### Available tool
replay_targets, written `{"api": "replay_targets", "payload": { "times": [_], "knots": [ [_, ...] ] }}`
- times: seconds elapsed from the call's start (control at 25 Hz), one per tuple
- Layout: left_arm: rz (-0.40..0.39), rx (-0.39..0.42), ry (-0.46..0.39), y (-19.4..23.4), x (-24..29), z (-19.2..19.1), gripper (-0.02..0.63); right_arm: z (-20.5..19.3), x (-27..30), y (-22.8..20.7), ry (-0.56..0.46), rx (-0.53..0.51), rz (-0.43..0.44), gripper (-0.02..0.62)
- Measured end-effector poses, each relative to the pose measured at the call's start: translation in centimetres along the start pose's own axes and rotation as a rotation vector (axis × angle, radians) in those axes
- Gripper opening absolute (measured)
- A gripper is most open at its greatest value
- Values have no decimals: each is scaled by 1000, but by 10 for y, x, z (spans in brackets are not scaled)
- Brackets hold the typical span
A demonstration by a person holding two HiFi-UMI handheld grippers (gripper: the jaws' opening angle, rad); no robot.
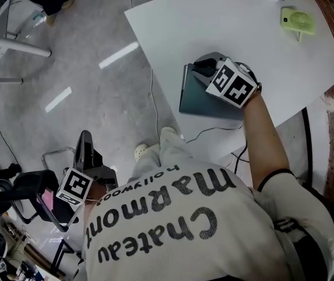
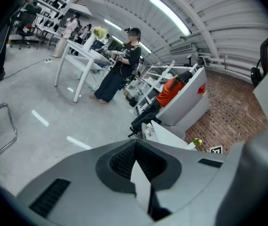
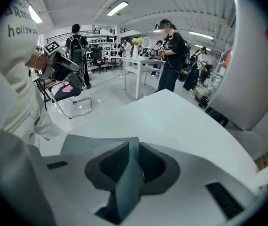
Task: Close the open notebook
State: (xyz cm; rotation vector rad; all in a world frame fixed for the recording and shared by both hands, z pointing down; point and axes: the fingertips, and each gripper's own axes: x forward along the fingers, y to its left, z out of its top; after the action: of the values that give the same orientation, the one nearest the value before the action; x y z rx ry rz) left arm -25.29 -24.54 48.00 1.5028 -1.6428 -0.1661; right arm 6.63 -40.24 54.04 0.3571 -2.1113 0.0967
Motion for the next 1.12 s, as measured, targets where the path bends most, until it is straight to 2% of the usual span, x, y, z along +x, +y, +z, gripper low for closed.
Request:
{"api": "replay_targets", "payload": {
  "times": [0.2, 0.32, 0.56, 0.68, 0.76, 0.88, 1.0, 1.12],
  "knots": [
    [-15, -12, 24, -1, 2, -4, 2, -2, 5, -1, 15, 12, -47, 83],
    [-34, 22, 53, -1, -1, -5, 2, -2, 4, -1, 17, 14, -74, 91],
    [-74, 20, 78, 18, -11, -10, 2, -1, 6, -2, 30, 6, -106, 100],
    [-104, 4, 86, 23, -17, -11, 2, 2, 4, -4, -1, -24, -161, 151],
    [-117, 29, 87, 23, -20, -7, 2, 2, 0, -4, -28, -51, -197, 153],
    [-143, 54, 95, 22, -30, -9, 2, -3, -21, -11, -57, -19, -293, 158],
    [-179, 72, 80, 25, -37, -3, 2, 4, -62, -21, -91, 36, -451, 166],
    [-238, 77, 81, 17, -49, 3, 2, 24, -110, -11, -184, 100, -567, 166]
  ]
}}
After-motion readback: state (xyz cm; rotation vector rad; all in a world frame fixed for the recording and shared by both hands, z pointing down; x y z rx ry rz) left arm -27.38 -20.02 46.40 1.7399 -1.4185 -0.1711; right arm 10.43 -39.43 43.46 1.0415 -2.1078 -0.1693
